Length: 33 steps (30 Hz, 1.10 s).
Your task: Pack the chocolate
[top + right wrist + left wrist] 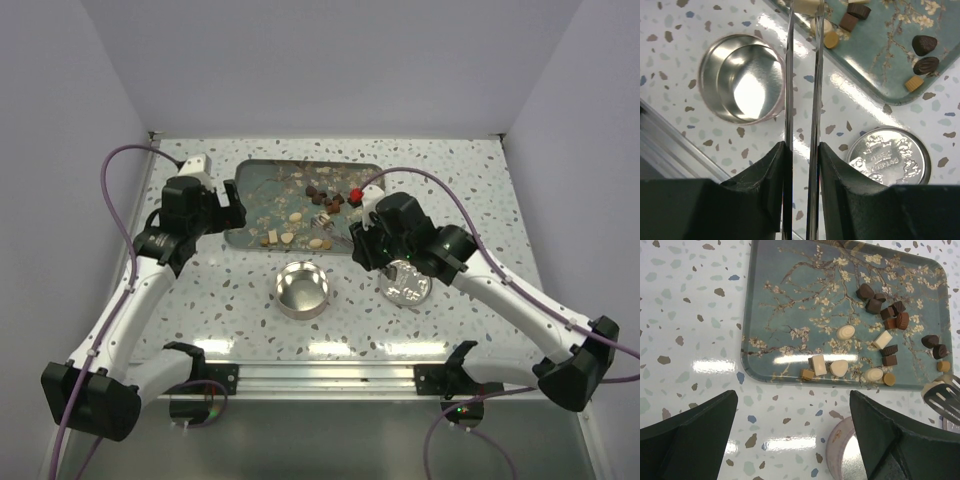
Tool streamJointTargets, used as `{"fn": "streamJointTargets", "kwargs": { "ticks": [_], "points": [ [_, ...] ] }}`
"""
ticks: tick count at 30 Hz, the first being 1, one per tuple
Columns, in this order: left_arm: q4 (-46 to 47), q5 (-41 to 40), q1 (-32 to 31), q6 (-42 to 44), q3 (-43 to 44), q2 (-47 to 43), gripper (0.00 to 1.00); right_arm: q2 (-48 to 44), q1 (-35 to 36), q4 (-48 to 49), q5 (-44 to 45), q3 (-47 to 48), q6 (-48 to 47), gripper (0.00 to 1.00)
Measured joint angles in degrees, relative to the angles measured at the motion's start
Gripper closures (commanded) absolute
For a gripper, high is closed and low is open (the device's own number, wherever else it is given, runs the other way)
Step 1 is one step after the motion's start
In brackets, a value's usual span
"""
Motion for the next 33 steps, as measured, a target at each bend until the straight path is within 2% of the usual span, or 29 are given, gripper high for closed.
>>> {"fn": "streamJointTargets", "kwargs": {
  "ticks": [8, 15, 24, 33],
  "points": [
    [-1.6, 1.4, 0.0, 0.0, -0.5, -1.3, 0.0, -6.3, 9.6, -0.7, 2.5, -3.3, 5.0, 0.77],
    [-1.7, 1.4, 0.0, 0.0, -0.7, -1.3, 0.0, -7.5, 14.4, -2.4, 4.2, -6.2, 8.1, 0.75],
    [-2.2, 1.5, 0.0, 0.0, -1.0, -1.7, 0.0, -7.2, 15.4, -2.7, 5.8, -6.2, 8.8, 0.68],
    [-3.1, 1.4, 0.0, 0.0, -1.9, -3.0, 0.0, -5.1, 15.4, -2.6, 5.7, -6.2, 8.3, 0.67]
  ]
}}
